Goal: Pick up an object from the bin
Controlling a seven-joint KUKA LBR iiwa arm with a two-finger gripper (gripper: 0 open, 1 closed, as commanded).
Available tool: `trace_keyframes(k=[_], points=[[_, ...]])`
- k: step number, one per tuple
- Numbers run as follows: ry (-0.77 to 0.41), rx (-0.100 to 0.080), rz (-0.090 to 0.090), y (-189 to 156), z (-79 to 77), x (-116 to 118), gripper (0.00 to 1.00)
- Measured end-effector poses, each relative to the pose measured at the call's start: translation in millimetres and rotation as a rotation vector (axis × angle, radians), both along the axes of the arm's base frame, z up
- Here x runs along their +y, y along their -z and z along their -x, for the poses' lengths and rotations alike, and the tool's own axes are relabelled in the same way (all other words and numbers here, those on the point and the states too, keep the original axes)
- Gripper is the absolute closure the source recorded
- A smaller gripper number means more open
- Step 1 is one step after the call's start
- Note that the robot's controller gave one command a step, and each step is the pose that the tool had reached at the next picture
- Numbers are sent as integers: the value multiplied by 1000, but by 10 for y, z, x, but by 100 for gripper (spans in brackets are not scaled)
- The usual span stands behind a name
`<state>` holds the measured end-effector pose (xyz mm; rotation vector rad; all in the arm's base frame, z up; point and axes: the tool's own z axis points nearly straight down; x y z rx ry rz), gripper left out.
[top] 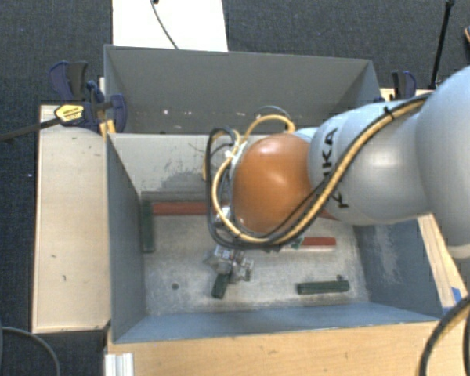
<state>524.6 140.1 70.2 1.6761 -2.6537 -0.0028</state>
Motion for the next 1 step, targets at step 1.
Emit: trace_keyframes(k=[1], points=[[0, -15, -3, -1552, -361, -179, 100]])
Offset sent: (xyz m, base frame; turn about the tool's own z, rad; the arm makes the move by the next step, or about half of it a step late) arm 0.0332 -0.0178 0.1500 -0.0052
